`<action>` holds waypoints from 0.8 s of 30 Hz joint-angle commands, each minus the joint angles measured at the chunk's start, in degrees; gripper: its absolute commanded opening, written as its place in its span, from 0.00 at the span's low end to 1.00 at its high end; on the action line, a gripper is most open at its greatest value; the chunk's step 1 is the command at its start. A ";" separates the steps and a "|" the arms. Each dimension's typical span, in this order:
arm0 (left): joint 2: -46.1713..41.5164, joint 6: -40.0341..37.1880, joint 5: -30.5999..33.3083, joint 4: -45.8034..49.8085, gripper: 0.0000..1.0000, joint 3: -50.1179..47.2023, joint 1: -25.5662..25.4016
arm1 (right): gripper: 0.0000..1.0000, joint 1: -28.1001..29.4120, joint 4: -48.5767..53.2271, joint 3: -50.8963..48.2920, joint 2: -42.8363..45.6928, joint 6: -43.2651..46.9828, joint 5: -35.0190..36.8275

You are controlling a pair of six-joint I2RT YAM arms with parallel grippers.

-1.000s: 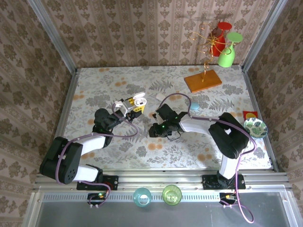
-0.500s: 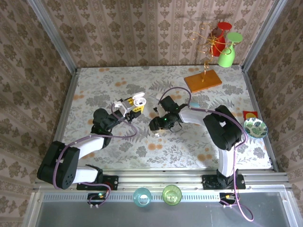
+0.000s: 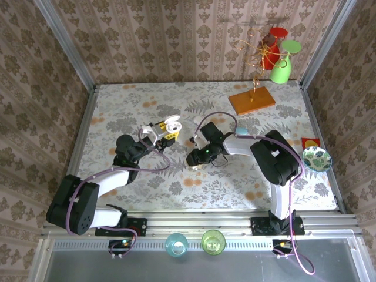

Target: Insert wireless bluetooth earbuds into charging case

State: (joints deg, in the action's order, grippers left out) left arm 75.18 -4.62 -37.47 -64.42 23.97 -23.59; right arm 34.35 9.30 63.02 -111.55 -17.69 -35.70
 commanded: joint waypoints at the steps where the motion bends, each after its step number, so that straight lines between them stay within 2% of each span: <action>1: 0.50 -0.82 -0.76 -0.43 0.31 1.44 -0.40 | 0.38 0.64 3.55 -2.96 0.62 0.64 -2.62; 9: 0.84 -0.92 -0.67 -0.60 0.31 1.26 -0.40 | 0.39 0.28 3.40 -4.51 2.23 0.66 -2.96; 16: 0.85 -0.98 -0.49 -0.79 0.31 1.17 -0.40 | 0.33 0.29 4.29 -4.58 2.43 1.07 -3.76; 24: 1.63 -0.88 -0.58 -1.16 0.31 1.76 -0.41 | 0.34 0.28 4.94 -5.80 3.28 2.22 -4.90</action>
State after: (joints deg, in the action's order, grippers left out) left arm 76.18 -4.62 -37.47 -64.27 24.03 -23.70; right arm 34.33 9.69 58.85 -109.23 -16.58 -38.63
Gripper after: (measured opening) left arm 0.368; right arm 0.335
